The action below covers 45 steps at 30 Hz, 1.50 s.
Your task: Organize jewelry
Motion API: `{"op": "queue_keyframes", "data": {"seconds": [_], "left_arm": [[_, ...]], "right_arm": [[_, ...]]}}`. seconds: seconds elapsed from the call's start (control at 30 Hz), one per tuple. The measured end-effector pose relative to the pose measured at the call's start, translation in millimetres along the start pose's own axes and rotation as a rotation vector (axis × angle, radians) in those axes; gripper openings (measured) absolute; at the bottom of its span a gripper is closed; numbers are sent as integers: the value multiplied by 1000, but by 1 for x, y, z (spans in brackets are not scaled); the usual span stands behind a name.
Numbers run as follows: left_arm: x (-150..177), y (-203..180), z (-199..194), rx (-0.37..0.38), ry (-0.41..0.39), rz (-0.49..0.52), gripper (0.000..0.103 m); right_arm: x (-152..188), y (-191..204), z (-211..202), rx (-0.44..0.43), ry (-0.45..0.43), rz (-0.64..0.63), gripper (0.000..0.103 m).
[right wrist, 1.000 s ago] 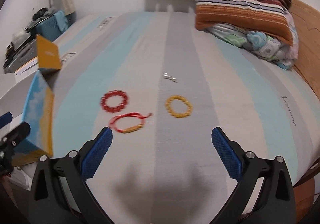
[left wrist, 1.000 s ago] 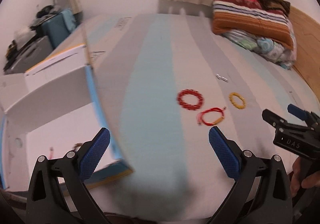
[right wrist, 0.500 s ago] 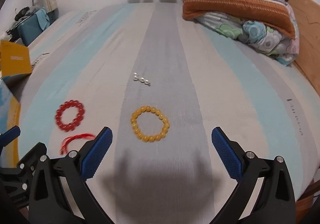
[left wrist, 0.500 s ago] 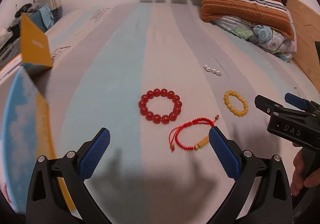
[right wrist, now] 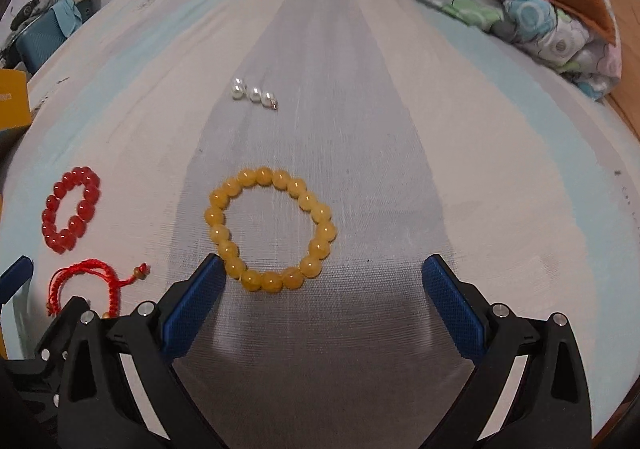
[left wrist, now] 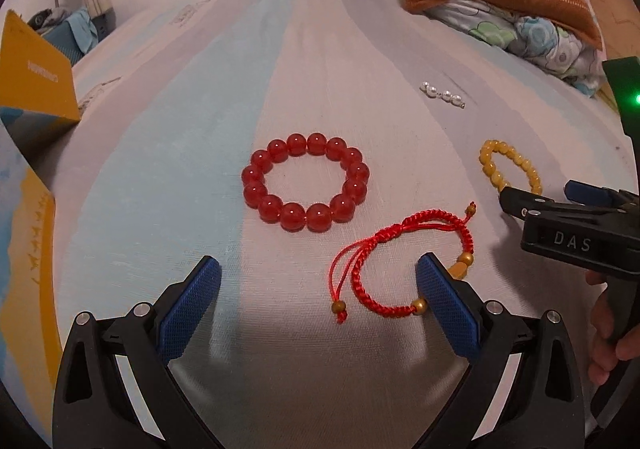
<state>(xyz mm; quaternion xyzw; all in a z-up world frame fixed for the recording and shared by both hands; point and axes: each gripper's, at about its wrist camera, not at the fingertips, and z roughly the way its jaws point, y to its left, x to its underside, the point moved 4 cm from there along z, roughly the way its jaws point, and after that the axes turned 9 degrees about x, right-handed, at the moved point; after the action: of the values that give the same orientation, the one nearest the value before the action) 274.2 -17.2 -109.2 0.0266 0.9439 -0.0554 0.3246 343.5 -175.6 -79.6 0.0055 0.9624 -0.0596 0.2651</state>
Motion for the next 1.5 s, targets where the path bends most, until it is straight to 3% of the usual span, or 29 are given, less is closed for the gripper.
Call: {"op": "queue_keyframes", "data": {"seconds": [0.1, 0.2, 0.37, 0.47, 0.53, 0.57, 0.67, 0.8, 1.4, 1.43, 1.5], "left_arm": [[1, -1, 3, -10, 6, 6, 96], [0, -3, 3, -15, 10, 9, 88], [0, -13, 2, -9, 21, 50, 60], [1, -21, 2, -11, 26, 85, 44], [1, -25, 1, -10, 32, 95, 33], [0, -25, 0, -8, 34, 87, 21], [-3, -20, -2, 14, 42, 48, 6], [-5, -12, -4, 43, 50, -2, 4], [-13, -15, -22, 31, 41, 9, 4], [-13, -15, -23, 29, 40, 10, 4], [-14, -15, -26, 28, 38, 11, 4]], "right_arm": [[1, 0, 1, -6, 6, 12, 90], [1, 2, 0, -20, -3, 3, 76], [-1, 4, -4, -45, -8, 0, 41], [-1, 4, -6, -62, -3, 4, 27], [-1, 3, -6, -71, 2, 9, 21], [-1, 2, -7, -77, 5, 16, 20], [-2, -1, -9, -99, 10, 45, 18], [-4, -6, -12, -124, 5, 79, 18], [-19, -10, -52, -120, -92, 96, 18], [-19, -11, -54, -120, -97, 95, 3], [-20, -10, -59, -119, -104, 86, 0]]}}
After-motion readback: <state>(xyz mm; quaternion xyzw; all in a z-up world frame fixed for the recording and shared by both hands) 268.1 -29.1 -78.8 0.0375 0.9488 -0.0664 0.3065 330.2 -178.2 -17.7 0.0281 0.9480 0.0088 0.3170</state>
